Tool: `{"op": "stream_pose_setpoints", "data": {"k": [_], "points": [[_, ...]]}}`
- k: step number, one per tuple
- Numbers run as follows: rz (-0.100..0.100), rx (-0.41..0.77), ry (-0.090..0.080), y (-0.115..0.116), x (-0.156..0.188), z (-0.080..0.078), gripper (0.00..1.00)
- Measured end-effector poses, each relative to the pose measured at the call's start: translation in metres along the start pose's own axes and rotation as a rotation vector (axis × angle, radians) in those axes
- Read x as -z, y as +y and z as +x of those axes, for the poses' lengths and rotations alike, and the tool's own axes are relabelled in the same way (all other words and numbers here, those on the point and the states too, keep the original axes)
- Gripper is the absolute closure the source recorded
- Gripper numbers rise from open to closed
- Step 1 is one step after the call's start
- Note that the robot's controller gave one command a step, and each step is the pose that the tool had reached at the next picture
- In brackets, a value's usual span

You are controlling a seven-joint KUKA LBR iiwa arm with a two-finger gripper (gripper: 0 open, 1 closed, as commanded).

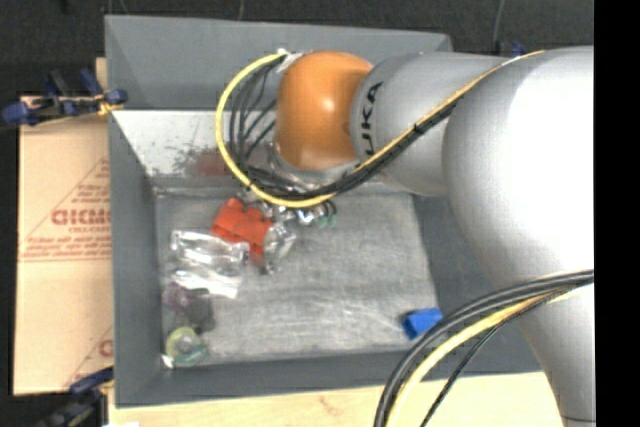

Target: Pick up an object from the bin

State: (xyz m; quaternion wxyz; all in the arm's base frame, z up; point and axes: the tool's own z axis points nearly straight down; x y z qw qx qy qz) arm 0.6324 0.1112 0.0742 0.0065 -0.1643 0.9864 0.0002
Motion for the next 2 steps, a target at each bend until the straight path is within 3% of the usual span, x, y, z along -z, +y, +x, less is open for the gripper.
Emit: {"op": "stream_pose_setpoints", "data": {"k": [1,2], "points": [[0.000,-0.001,-0.010,0.000,0.002,-0.002,1.00],[0.003,0.069,-0.001,-0.028,0.167,-0.009,1.00]]}}
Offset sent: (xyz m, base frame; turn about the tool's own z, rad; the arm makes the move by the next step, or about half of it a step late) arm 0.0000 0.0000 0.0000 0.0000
